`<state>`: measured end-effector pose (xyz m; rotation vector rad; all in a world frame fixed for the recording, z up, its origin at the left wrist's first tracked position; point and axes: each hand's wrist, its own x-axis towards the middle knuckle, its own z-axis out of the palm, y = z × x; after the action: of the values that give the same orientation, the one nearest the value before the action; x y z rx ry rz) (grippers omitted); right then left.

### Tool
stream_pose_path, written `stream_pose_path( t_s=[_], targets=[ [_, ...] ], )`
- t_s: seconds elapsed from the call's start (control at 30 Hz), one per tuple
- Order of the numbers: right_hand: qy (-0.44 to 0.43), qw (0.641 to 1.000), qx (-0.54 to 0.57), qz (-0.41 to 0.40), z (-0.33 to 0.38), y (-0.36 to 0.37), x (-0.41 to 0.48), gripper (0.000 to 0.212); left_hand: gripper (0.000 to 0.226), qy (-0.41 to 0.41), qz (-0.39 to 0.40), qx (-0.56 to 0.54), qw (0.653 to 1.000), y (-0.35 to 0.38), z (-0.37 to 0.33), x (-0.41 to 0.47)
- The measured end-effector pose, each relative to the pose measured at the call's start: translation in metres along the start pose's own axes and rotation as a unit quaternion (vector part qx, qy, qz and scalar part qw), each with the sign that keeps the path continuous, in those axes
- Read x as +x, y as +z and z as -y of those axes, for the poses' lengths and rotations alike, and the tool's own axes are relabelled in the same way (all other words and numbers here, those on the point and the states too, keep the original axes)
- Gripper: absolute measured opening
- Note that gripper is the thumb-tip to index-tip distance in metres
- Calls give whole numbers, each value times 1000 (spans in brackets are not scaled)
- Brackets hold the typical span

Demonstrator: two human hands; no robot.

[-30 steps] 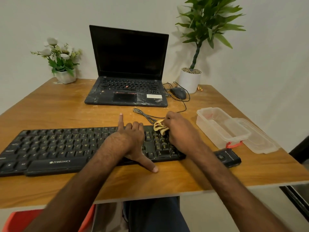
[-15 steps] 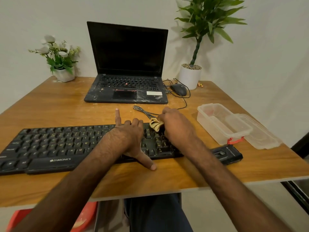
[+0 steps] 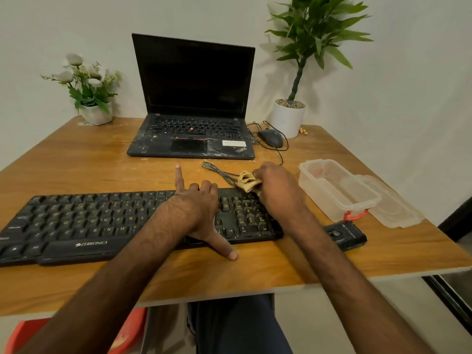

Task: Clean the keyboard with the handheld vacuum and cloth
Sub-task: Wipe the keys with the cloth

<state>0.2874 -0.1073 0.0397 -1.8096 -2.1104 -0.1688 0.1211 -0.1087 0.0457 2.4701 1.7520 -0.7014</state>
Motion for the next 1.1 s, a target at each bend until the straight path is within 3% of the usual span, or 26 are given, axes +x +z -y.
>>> stream_pose_path(
  t_s=[0.13, 0.2, 0.33, 0.47, 0.6, 0.8, 1.1],
  targets=[
    [84, 996, -3, 4, -9, -9, -11, 19, 152, 7, -2, 1, 1000, 1, 1, 3],
    [47, 999, 15, 22, 1, -11, -17, 26, 151, 11, -4, 6, 1000, 1, 0, 3],
    [-108, 994, -10, 30, 28, 2, -12, 35, 151, 6, -2, 11, 1000, 0, -1, 2],
    [-60, 998, -17, 18, 19, 1, 8, 29, 151, 17, -13, -13, 1000, 5, 5, 1],
    [-125, 990, 1, 67, 34, -4, -10, 34, 150, 18, -15, -2, 1000, 6, 3, 3],
    [-110, 989, 38, 91, 23, -16, -66, 42, 152, 15, -17, -14, 1000, 7, 2, 3],
    [-66, 997, -19, 20, 26, -6, -9, 33, 151, 12, -10, -14, 1000, 4, 2, -2]
  ],
)
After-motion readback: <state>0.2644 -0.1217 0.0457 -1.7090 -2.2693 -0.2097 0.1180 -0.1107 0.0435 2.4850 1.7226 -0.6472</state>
